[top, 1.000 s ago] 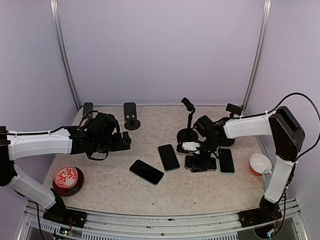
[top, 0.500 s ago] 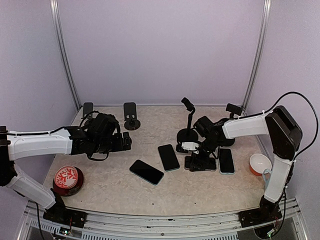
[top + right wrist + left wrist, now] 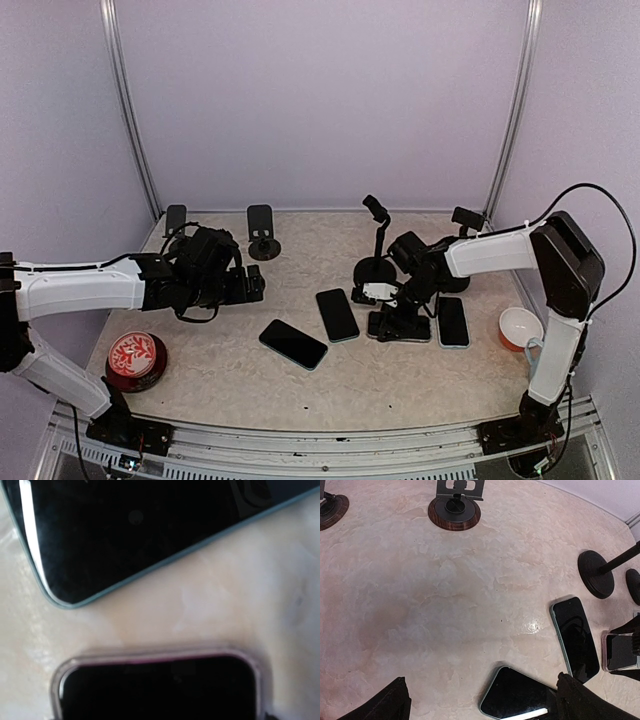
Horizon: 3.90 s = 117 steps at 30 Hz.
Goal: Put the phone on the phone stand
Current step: Pick up the phone at the center of the board, then pass from the right arm to the left, then pass from the left arm to the right
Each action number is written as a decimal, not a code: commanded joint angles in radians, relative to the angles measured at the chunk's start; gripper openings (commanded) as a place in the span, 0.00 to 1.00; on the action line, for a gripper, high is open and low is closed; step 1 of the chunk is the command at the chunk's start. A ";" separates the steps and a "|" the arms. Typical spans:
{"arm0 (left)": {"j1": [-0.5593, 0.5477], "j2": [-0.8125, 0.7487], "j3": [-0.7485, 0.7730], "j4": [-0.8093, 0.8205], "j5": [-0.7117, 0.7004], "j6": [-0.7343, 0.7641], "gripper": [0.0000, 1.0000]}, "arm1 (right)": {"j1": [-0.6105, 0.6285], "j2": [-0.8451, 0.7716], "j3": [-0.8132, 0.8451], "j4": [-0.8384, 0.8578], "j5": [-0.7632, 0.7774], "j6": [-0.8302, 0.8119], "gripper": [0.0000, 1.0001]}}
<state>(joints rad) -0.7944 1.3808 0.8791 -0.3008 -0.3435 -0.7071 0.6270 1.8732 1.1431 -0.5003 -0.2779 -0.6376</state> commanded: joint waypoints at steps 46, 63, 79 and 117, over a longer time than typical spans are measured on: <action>-0.151 0.121 0.050 0.504 0.444 0.040 0.82 | 0.293 -0.357 -0.272 0.813 0.253 0.407 0.46; -0.154 0.151 0.054 0.506 0.433 0.064 0.53 | 0.373 -0.369 -0.210 0.826 0.215 0.451 0.45; -0.154 0.154 0.039 0.525 0.450 0.056 0.00 | 0.401 -0.339 -0.187 0.784 0.250 0.440 0.51; -0.150 -0.192 -0.052 0.448 0.785 0.492 0.00 | 0.261 -0.585 -0.278 0.474 -0.261 0.486 1.00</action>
<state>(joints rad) -0.9478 1.2331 0.8188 0.1158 0.3340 -0.2817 0.8978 1.3178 0.8822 0.0036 -0.4549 -0.1379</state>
